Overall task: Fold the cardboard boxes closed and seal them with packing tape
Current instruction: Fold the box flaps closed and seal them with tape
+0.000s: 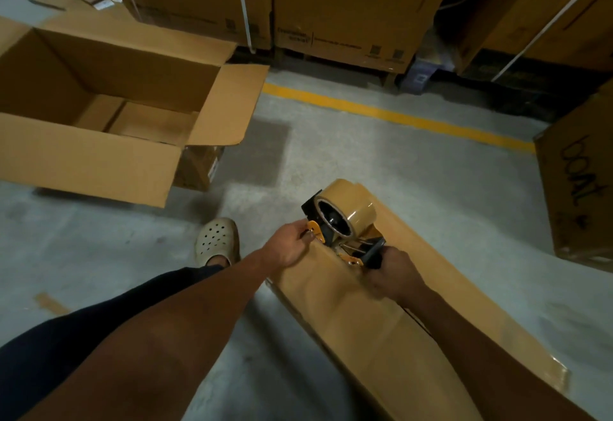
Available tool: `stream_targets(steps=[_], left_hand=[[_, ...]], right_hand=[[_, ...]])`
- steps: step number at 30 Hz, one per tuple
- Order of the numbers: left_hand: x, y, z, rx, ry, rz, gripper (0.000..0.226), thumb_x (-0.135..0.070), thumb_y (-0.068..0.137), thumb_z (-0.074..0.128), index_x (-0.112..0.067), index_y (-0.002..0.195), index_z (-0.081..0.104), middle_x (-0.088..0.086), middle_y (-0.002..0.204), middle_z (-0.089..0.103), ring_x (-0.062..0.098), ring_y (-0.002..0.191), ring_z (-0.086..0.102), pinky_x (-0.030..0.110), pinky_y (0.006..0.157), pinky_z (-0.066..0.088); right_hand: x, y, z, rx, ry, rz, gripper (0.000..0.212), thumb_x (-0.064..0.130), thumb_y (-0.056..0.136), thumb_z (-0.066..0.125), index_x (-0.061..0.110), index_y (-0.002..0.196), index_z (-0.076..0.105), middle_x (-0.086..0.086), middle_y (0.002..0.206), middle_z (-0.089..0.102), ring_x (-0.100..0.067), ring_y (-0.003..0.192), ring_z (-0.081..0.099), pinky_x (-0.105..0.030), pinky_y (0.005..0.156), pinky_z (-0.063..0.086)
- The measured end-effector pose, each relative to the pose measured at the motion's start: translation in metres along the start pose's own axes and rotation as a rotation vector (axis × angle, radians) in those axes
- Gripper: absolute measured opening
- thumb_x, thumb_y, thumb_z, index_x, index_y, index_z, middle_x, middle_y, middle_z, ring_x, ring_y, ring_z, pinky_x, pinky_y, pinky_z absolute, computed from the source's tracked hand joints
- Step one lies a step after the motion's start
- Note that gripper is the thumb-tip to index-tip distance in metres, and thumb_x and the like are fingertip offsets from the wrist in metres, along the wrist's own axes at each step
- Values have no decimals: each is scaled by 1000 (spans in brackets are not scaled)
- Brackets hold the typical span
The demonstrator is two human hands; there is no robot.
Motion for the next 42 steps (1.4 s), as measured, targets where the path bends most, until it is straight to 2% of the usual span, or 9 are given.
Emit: stream_targets(steps=[7, 12, 17, 21, 25, 29, 33, 38, 42], left_hand=[[-5, 2, 1, -8, 190, 179, 32, -31, 105, 38, -18, 124, 61, 7, 130, 61, 25, 119, 55, 39, 102, 42], [3, 2, 12, 4, 556, 164, 55, -52, 104, 13, -42, 157, 1, -4, 167, -3, 24, 153, -3, 49, 122, 11], [-16, -2, 13, -38, 844, 343, 65, -53, 103, 11, -23, 159, -5, -3, 165, -16, 19, 149, -25, 52, 123, -3], [-38, -3, 47, 126, 1039, 617, 63, -50, 104, 12, -19, 157, 22, 3, 166, 9, 19, 149, -21, 45, 121, -16], [-40, -6, 48, 153, 1047, 582, 63, -51, 104, 15, -15, 154, 30, 6, 164, 21, 18, 151, -13, 43, 122, -14], [-44, -22, 57, 214, 1093, 646, 60, -46, 107, 16, -8, 142, 46, 15, 149, 43, 30, 148, 22, 43, 124, -7], [-41, -22, 56, 158, 1090, 720, 71, -55, 104, 15, -4, 141, 47, 19, 148, 46, 32, 146, 29, 44, 125, 1], [-37, -20, 62, 148, 1119, 656, 76, -58, 102, 11, -8, 158, 5, 12, 166, 1, 25, 153, -9, 42, 124, -6], [-36, -23, 68, 143, 1168, 587, 77, -59, 100, 3, -7, 156, -6, 13, 164, -11, 27, 150, -18, 46, 123, -8]], right_hand=[[-15, -3, 10, -31, 31, 42, 26, 40, 79, 67, 20, 95, 73, -1, 86, 72, -19, 75, 65, -35, 69, 56], [-42, -27, -1, 4, 59, 81, 12, 30, 81, 70, 20, 87, 73, -1, 82, 71, -17, 73, 65, -33, 66, 52], [-61, -42, -2, -4, 126, 117, 20, 36, 68, 73, 24, 84, 75, 2, 77, 72, -20, 72, 67, -34, 64, 53], [-59, -37, -1, 4, 117, 91, 4, 24, 77, 73, 28, 77, 71, 5, 74, 68, -13, 68, 62, -27, 59, 46], [-63, -35, -1, 18, 68, 100, 17, 36, 79, 72, 22, 89, 75, 0, 86, 74, -18, 79, 67, -32, 70, 53], [-61, -38, -5, 21, 72, 113, 6, 22, 81, 69, 18, 83, 72, -4, 82, 71, -24, 80, 66, -32, 66, 49], [-53, -39, -5, 29, 32, 75, 4, 20, 85, 65, 18, 81, 67, -6, 82, 67, -25, 78, 62, -30, 64, 44], [-97, -62, -14, 52, 19, 184, 10, 26, 82, 69, 20, 82, 61, -2, 83, 64, -21, 79, 62, -35, 68, 51], [-115, -86, -17, 38, 1, 229, 19, 20, 79, 72, 25, 71, 55, -4, 84, 66, -21, 76, 59, -33, 63, 44]])
Point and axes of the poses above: each hand's wrist, its own y-axis towards the middle knuckle, its own z-axis out of the palm, x = y × z, the point moved 9 cm from there along y, towards the middle knuckle
